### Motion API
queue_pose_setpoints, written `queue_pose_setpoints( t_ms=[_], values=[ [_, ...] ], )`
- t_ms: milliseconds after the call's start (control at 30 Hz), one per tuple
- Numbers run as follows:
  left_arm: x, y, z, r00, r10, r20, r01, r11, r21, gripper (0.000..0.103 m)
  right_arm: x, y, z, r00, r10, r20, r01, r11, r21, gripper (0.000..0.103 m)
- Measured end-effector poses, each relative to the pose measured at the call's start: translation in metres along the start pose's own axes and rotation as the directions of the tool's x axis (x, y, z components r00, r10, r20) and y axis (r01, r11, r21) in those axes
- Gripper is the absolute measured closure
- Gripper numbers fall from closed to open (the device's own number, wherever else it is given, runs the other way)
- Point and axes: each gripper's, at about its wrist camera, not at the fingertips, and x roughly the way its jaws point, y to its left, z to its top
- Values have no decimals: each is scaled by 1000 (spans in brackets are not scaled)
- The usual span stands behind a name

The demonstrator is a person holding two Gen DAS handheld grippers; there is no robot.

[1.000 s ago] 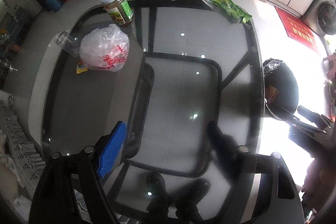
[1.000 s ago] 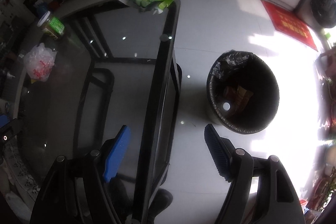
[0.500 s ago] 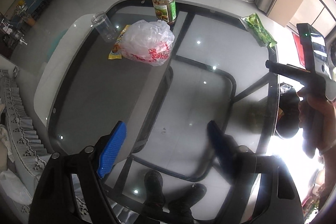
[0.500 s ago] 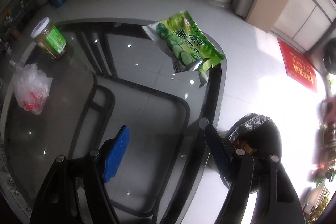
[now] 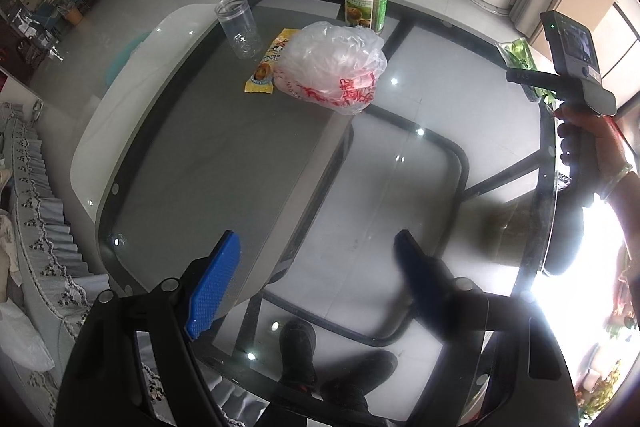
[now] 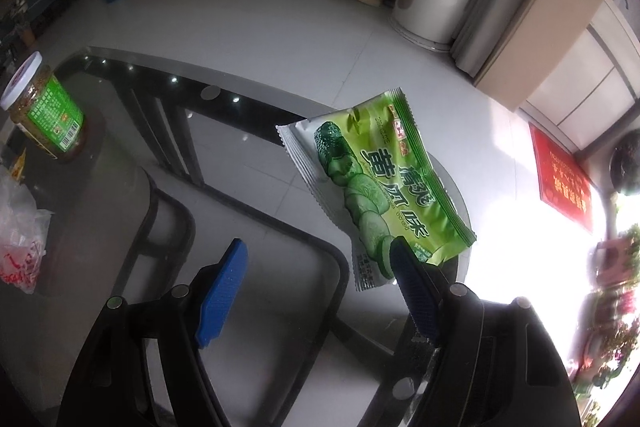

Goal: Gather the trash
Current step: 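Move the right tool to the green cucumber-chip packet on the table, then close the right gripper on the green chip packet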

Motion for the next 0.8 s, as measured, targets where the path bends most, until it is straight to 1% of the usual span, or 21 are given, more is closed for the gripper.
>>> queue_pose_setpoints(
  t_ms=[100, 200, 367, 400, 433, 467, 533, 567, 633, 700, 800],
  values=[
    [1, 8, 0, 1000, 1, 1, -1, 1000, -7, 25, 12, -3, 8, 1000, 12, -9, -12, 1000, 6, 32],
    [4, 14, -2, 1000, 1, -8, -2, 1000, -17, 25, 19, -6, 15, 1000, 2, -16, -1, 1000, 15, 32],
    [11, 22, -4, 1000, 1, -29, -2, 999, -33, 25, 31, -6, 17, 999, -4, -40, 5, 1000, 5, 32],
    [12, 22, -4, 1000, 2, -31, -3, 999, -34, 25, 32, -6, 17, 999, 1, -43, 0, 1000, 6, 36],
    [12, 22, -4, 999, 3, -32, -4, 999, -32, 25, 34, -7, 17, 999, 11, -51, -10, 1000, 10, 44],
    [13, 22, -4, 999, 6, -32, -7, 999, -31, 25, 36, -8, 17, 998, 18, -62, -17, 1000, 15, 48],
    [13, 22, -4, 999, 4, -33, -5, 1000, -29, 25, 37, -9, 16, 997, 33, -67, -31, 999, 23, 59],
    [13, 23, -3, 999, 4, -33, -5, 1000, -28, 25, 37, -10, 17, 997, 37, -70, -35, 999, 26, 61],
    [14, 23, -3, 999, 3, -33, -4, 1000, -26, 25, 39, -12, 16, 995, 60, -79, -57, 997, 46, 73],
    [15, 24, -4, 999, 1, -36, -2, 1000, -27, 25, 38, -14, 15, 994, 77, -78, -72, 996, 61, 76],
    [18, 25, -4, 999, -1, -44, -1, 1000, -30, 25, 36, -17, 14, 993, 95, -70, -90, 993, 71, 84]
  ],
)
